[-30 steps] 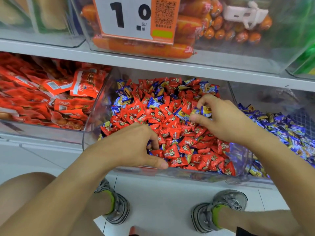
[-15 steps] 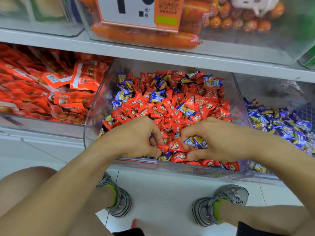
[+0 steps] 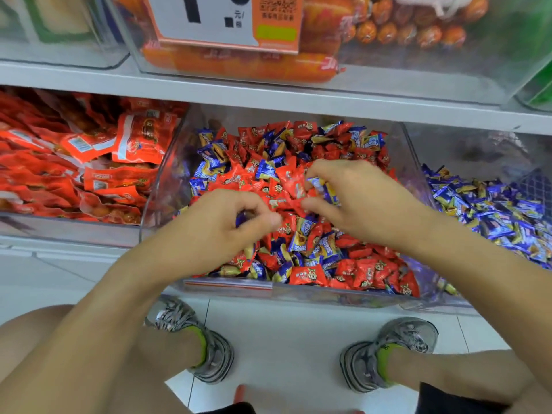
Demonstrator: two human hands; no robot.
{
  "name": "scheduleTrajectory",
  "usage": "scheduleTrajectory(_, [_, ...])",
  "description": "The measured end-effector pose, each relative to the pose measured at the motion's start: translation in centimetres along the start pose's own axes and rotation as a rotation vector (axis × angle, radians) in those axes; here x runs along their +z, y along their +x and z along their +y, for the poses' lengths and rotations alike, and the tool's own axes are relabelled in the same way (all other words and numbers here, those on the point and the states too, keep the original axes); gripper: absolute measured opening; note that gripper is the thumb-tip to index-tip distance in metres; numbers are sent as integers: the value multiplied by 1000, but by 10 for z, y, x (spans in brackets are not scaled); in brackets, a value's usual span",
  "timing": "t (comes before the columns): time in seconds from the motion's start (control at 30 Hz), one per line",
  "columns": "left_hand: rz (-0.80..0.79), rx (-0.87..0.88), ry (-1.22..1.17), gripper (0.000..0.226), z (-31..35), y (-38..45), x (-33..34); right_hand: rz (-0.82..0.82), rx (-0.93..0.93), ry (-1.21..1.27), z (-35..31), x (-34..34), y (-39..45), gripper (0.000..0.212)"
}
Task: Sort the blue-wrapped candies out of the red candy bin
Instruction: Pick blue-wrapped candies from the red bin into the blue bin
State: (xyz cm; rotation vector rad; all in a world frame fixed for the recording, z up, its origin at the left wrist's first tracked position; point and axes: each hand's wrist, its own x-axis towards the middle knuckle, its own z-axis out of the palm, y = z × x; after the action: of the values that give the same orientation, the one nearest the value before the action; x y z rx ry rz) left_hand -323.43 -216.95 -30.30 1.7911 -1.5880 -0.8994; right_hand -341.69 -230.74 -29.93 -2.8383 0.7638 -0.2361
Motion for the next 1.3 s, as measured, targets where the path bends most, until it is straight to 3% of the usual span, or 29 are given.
scheduleTrajectory(0.1, [-138,53,109,25,-3,4,8,-100,68,120,5,-16,-10,28])
scheduleTrajectory(0.27, [-261,79,343,29,-1,14,16,-349,-26,133,7,-27,-27,12])
scheduleTrajectory(0.37, [-220,94,335,14,-5,15,10,-409,-55,95,11,-17,-27,32])
scheduleTrajectory(0.47, [-186,102,250,7,-8,11,0,-392,-97,61,9,-4,-24,42])
scheduleTrajectory(0.6, [-135,64,112,6,-5,6,-12,-317,-111,-80,4,3,-20,37])
scheduleTrajectory(0.73, [-155,39,-5,13,-1,5,-2,-240,-105,-46,8,1,-23,33])
scheduleTrajectory(0.83, [-140,47,88,27,2,9,19,-155,-58,-80,15,-3,-26,33])
scheduleTrajectory(1.0, [57,121,375,34,9,17,41,8,18,-115,26,-3,-36,32])
scheduleTrajectory(1.13, [33,123,448,35,6,22,40,71,55,-43,25,-4,-43,40])
scheduleTrajectory(1.3, [-85,129,483,35,6,19,36,-150,-47,15,12,-2,-47,44])
